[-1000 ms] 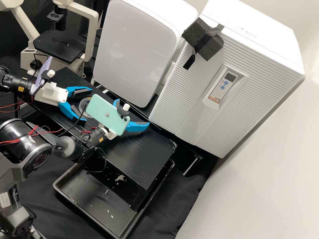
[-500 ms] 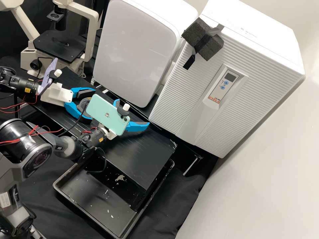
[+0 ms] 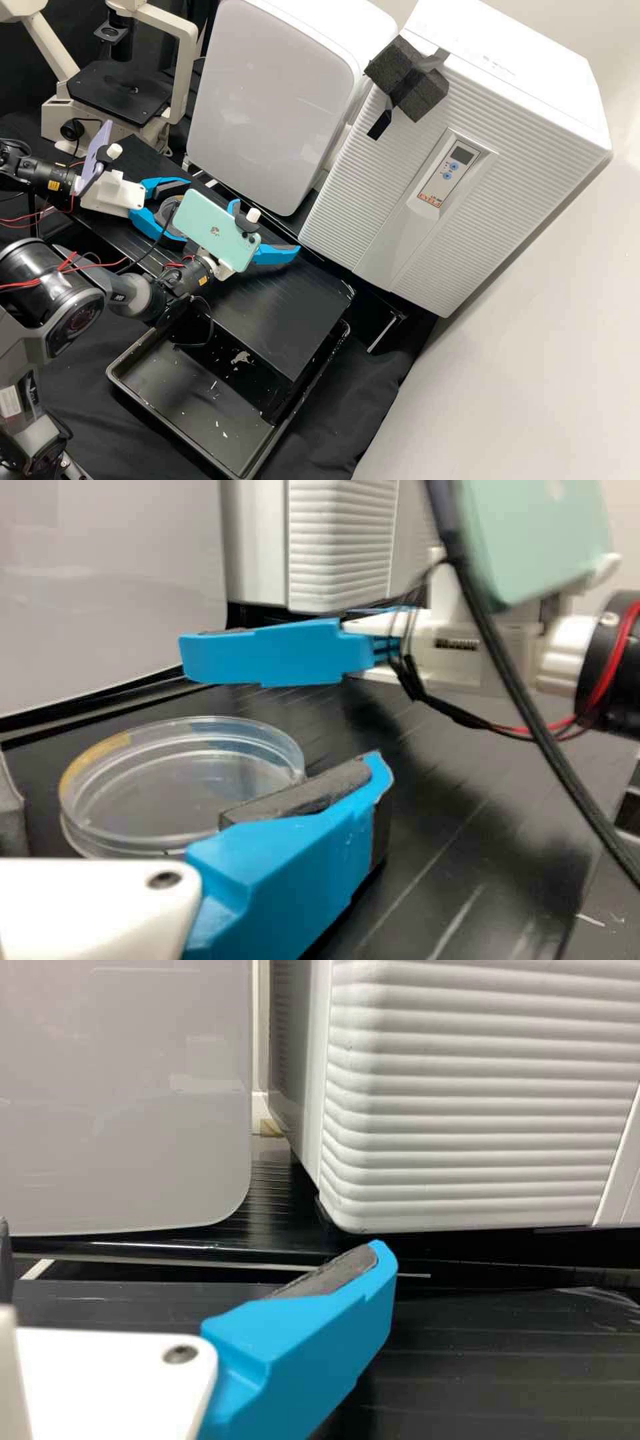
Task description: Place the petri dish on the microscope
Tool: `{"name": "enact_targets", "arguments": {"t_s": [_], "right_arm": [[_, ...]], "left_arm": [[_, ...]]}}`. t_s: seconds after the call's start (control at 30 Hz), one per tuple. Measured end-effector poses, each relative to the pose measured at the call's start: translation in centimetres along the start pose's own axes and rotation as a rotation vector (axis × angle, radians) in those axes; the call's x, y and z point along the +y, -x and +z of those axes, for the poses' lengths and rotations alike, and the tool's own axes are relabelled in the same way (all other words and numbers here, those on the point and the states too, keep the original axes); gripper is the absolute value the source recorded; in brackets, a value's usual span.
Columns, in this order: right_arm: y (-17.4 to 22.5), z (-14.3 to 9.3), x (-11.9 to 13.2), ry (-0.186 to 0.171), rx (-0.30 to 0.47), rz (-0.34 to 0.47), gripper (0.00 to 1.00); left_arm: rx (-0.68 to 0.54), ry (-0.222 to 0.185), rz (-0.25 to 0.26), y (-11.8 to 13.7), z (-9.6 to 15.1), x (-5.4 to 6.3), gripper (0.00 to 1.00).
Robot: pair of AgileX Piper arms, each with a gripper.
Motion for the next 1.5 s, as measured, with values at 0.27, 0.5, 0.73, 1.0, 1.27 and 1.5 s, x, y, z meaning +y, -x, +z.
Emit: {"name": "enact_targets", "arguments": {"t_s": [0.27, 0.5, 0.73, 1.0, 1.27, 1.5], "right_arm": [[0.0, 0.0, 0.0, 0.0, 0.0, 0.0, 1.0], [0.0, 0.0, 0.0, 0.0, 0.0, 0.0, 1.0], [0.0, 0.0, 0.0, 0.0, 0.0, 0.0, 1.0], [0.0, 0.0, 0.0, 0.0, 0.0, 0.0, 1.0], [0.0, 0.0, 0.0, 0.0, 0.0, 0.0, 1.0], [0.0, 0.0, 0.0, 0.0, 0.0, 0.0, 1.0]], "left_arm": [[0.016, -0.002, 0.013, 0.0, 0.6, -0.4, 1.0], [0.018, 0.0, 0.012, 0.0, 0.6, -0.4, 1.0], [0.014, 0.001, 0.031, 0.1, 0.6, -1.3, 1.0], [0.037, -0.008, 0.069, -0.1, 0.7, -1.7, 1.0], [0.042, -0.027, 0.091, -0.2, 0.9, -1.8, 1.0], [0.041, -0.026, 0.092, -0.2, 0.9, -1.9, 0.0]]}}
